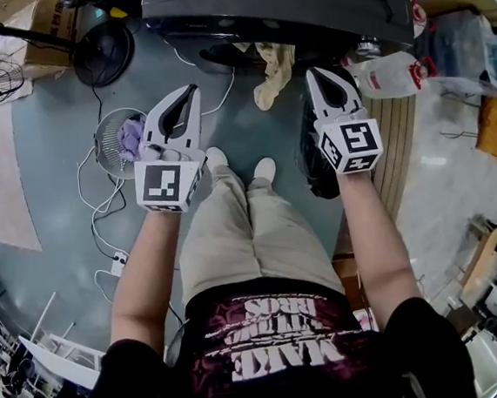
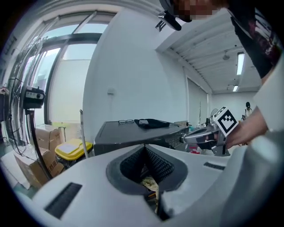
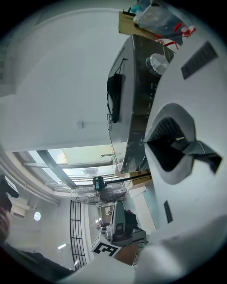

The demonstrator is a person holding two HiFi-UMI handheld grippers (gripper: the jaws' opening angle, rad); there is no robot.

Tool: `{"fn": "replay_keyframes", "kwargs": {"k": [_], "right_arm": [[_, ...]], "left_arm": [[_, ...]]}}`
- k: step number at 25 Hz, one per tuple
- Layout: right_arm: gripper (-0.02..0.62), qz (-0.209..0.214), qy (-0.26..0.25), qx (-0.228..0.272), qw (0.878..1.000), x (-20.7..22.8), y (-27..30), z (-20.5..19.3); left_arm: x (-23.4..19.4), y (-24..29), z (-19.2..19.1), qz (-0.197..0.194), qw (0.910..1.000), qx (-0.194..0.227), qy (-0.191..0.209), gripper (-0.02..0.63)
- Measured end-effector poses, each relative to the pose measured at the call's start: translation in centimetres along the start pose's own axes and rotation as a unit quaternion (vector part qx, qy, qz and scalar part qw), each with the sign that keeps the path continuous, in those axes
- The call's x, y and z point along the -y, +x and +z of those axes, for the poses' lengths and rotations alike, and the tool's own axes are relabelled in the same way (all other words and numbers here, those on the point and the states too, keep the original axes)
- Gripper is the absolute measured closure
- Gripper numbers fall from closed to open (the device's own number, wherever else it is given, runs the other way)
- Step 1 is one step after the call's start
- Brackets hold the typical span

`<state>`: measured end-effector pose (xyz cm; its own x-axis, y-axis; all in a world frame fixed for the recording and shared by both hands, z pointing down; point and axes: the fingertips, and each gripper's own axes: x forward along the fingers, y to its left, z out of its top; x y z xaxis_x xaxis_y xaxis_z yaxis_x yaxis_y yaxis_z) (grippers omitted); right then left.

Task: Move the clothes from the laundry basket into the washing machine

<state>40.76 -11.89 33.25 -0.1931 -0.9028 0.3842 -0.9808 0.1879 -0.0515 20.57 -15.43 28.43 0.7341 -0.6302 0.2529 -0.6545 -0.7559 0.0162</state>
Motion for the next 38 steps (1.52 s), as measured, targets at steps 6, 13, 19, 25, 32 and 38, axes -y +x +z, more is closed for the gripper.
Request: {"fn": "replay_keyframes", "kwargs": {"k": [6, 13, 19, 25, 32, 38], "right_arm": [[0.592, 0.001, -0.014, 0.004, 1.000, -1.4, -2.8, 3.1], [0.592, 0.004, -0.028, 0.017, 0.999, -2.1, -5.1, 6.5], [0.592, 0.012, -0.043, 0.024, 0.999, -3.1, -7.4, 9.3], [0.592, 0.024, -0.052, 0.042, 0.997, -4.8, -9.4, 12.6], [0.592, 0.033, -0.058, 0.054, 0.996, -6.4, -10.9, 15.3], [0.592, 0.034, -0.062, 0.066, 0.995, -6.4, -11.9, 17.4]], "left_arm": [[-0.2, -2.4, 3.4, 0.011, 0.9999, 0.008, 0.002, 0.601], [0.1, -4.2, 7.1, 0.008, 0.9998, 0.017, 0.008, 0.601], [0.3, -5.7, 9.9, 0.009, 0.9995, 0.023, 0.019, 0.601], [0.7, -7.2, 12.9, 0.010, 0.9992, 0.031, 0.021, 0.601], [1.3, -8.6, 15.6, 0.004, 0.9985, 0.048, 0.028, 0.601], [1.1, -9.2, 17.6, 0.006, 0.9974, 0.060, 0.039, 0.601]]}}
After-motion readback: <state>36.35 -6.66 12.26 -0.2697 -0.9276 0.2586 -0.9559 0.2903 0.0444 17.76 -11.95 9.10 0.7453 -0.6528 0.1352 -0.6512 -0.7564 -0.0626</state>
